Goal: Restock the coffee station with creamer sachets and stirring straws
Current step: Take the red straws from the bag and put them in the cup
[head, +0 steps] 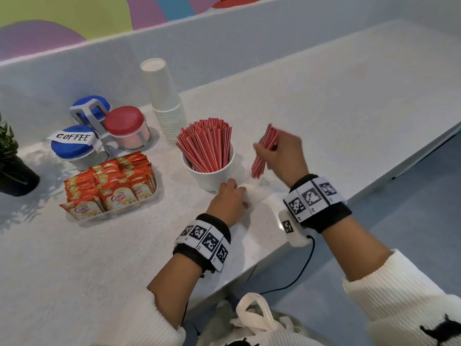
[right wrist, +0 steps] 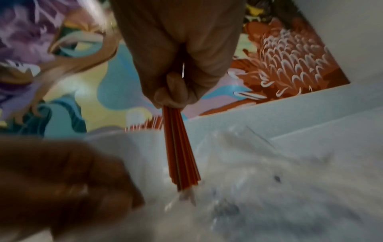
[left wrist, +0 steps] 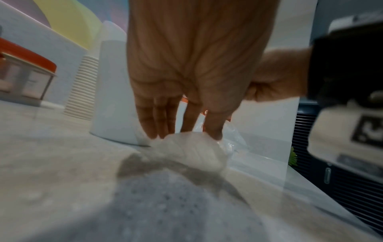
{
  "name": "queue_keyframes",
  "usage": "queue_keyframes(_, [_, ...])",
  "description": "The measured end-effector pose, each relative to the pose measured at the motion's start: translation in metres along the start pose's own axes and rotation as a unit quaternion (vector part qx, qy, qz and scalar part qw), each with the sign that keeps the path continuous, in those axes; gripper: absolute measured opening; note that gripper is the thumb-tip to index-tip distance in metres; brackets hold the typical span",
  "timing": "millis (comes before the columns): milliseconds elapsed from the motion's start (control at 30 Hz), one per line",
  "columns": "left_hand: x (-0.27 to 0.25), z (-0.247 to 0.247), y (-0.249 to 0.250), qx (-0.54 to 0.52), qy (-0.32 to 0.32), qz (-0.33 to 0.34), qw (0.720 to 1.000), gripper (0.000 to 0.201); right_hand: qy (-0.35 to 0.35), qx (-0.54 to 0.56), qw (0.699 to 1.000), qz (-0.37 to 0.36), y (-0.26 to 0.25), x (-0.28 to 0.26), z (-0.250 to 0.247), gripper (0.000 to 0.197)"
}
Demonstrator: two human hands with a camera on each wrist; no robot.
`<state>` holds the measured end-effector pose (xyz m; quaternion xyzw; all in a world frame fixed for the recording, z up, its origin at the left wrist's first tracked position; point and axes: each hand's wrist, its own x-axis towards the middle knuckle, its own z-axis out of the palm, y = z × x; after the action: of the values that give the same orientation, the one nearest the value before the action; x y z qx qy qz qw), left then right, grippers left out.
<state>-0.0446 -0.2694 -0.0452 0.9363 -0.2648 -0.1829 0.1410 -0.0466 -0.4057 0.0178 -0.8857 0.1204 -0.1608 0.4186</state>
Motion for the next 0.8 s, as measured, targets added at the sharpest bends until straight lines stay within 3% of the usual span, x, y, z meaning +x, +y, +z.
queue_keyframes(100, [-0.005, -0.002, -0.001, -0.029, 0.103, -0.053, 0.993, 0.046, -0.072, -0.028, 0.996, 0.035, 0.019, -0.011, 0.022, 0.023])
queue_keyframes(233, [-0.009, -0.005, -0.005, -0.02, 0.068, -0.088, 0.994, 0.051, -0.081, 0.008, 0.994, 0.079, 0.04, -0.013, 0.033, 0.017])
queue_keyframes(400, [-0.017, -0.018, -0.006, -0.059, 0.082, -0.057, 0.993, 0.047, -0.042, -0.007, 0.994, 0.101, 0.055, 0.004, 0.026, 0.02])
queue_keyframes(533, [-0.028, -0.046, -0.003, -0.137, 0.148, -0.023, 0.979, 0.037, -0.035, -0.003, 0.993, 0.11, 0.046, 0.011, 0.013, 0.016])
queue_keyframes(633, [-0.033, -0.075, -0.008, -0.184, 0.225, -0.004, 0.957, 0.025, -0.016, 0.046, 0.995, 0.093, 0.021, 0.017, 0.002, 0.01])
queue_keyframes(733, [-0.034, -0.1, -0.019, -0.212, 0.279, -0.019, 0.936, 0.018, 0.019, 0.075, 0.997, 0.028, -0.015, 0.025, -0.008, 0.028])
queue_keyframes(800, [-0.03, -0.113, -0.031, -0.233, 0.306, -0.032, 0.923, 0.017, 0.024, 0.109, 0.994, -0.009, -0.041, 0.028, -0.011, 0.028])
